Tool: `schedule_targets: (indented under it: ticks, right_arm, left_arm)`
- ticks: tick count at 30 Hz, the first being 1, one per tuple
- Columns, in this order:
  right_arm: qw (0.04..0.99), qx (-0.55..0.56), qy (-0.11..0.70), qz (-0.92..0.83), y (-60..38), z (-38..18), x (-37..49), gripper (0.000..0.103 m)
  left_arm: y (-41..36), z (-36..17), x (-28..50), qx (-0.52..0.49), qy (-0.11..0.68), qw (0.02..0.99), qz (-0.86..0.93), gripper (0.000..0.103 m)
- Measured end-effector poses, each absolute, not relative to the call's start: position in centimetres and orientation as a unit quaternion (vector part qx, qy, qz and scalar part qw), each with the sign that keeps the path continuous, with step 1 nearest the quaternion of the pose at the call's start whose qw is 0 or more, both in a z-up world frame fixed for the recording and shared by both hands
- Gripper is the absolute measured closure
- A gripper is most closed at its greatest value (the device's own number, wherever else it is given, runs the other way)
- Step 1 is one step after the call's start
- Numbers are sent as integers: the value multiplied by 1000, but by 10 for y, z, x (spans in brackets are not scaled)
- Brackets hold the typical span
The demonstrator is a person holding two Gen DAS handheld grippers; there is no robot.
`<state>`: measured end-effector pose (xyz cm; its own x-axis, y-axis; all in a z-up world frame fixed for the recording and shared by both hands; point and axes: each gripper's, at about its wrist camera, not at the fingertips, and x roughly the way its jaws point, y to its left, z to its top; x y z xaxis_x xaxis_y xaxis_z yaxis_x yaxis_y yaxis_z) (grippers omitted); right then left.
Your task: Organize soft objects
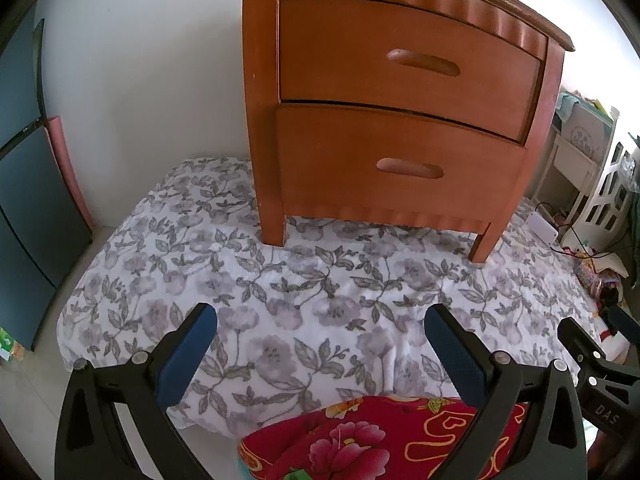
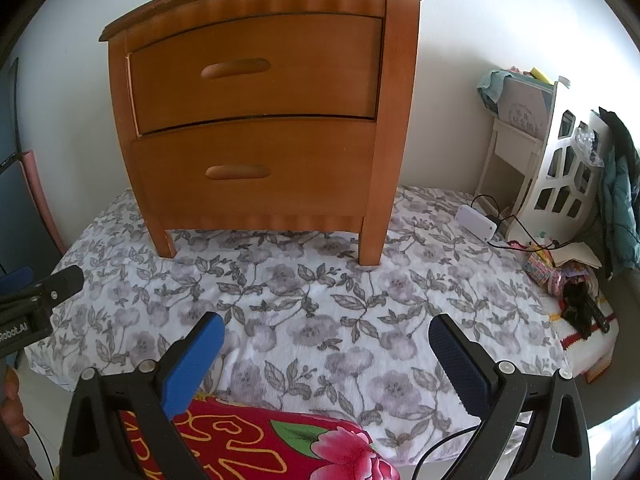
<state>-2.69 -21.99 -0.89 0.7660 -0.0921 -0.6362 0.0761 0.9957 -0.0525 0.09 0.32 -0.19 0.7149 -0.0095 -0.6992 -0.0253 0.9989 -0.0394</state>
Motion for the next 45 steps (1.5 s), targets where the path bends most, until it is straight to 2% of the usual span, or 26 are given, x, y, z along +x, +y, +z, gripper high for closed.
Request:
schedule_targets:
  ticks: [45]
  right_arm:
    - [935, -9, 350, -45, -221, -16, -30, 0]
  left_arm:
    - [2, -6, 0, -27, 387, 922, 2, 0]
